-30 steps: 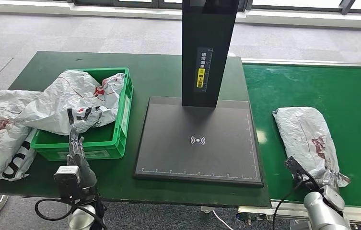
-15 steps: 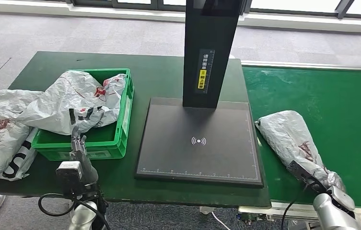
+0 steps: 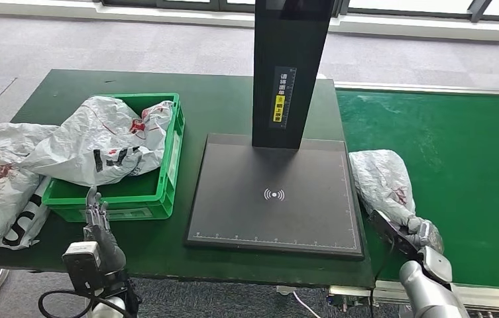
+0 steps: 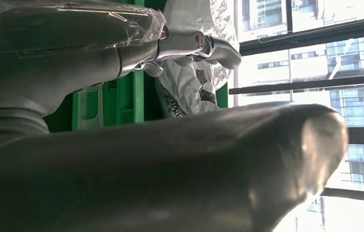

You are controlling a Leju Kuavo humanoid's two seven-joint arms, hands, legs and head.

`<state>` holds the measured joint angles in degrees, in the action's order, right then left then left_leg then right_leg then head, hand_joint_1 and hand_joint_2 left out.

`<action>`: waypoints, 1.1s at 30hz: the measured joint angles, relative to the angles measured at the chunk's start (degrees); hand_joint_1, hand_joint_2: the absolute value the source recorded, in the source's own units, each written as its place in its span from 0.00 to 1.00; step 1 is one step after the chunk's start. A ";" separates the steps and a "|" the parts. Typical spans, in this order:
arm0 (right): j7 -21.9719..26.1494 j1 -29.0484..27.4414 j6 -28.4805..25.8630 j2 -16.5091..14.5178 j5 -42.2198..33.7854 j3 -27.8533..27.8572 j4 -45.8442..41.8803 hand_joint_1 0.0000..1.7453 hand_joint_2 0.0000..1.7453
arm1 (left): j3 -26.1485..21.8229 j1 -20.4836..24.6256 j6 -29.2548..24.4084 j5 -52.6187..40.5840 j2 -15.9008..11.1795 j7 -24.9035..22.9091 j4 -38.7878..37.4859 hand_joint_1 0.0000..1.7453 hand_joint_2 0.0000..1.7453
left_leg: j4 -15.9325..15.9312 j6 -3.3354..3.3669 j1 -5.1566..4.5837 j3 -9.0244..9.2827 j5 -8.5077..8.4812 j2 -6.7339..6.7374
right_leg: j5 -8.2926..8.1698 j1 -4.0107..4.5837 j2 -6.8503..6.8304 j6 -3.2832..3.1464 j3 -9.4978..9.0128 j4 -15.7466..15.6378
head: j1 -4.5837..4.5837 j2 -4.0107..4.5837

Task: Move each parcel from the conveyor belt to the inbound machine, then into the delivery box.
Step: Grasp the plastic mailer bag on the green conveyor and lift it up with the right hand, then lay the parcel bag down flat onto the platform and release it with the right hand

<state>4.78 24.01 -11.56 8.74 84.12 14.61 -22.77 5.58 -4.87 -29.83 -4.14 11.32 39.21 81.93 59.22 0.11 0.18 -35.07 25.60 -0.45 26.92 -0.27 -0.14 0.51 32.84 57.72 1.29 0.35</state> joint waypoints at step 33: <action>21.14 -35.69 -26.32 -19.58 -20.68 -25.73 -82.63 1.00 1.00 | -4.86 -0.83 3.49 1.73 2.80 0.91 4.41 0.00 0.00 | -0.16 -0.43 0.01 -0.17 0.19 -0.12 | 0.41 0.01 -0.17 -0.45 0.40 0.23 | 0.01 0.00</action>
<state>25.92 -11.68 -37.88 -10.84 63.43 -11.12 -105.40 0.72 -5.70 -26.34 -2.42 14.12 40.11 86.34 59.06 -0.32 0.19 -35.24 25.78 -0.58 27.33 -0.26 -0.31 0.06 33.24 57.95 1.30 0.35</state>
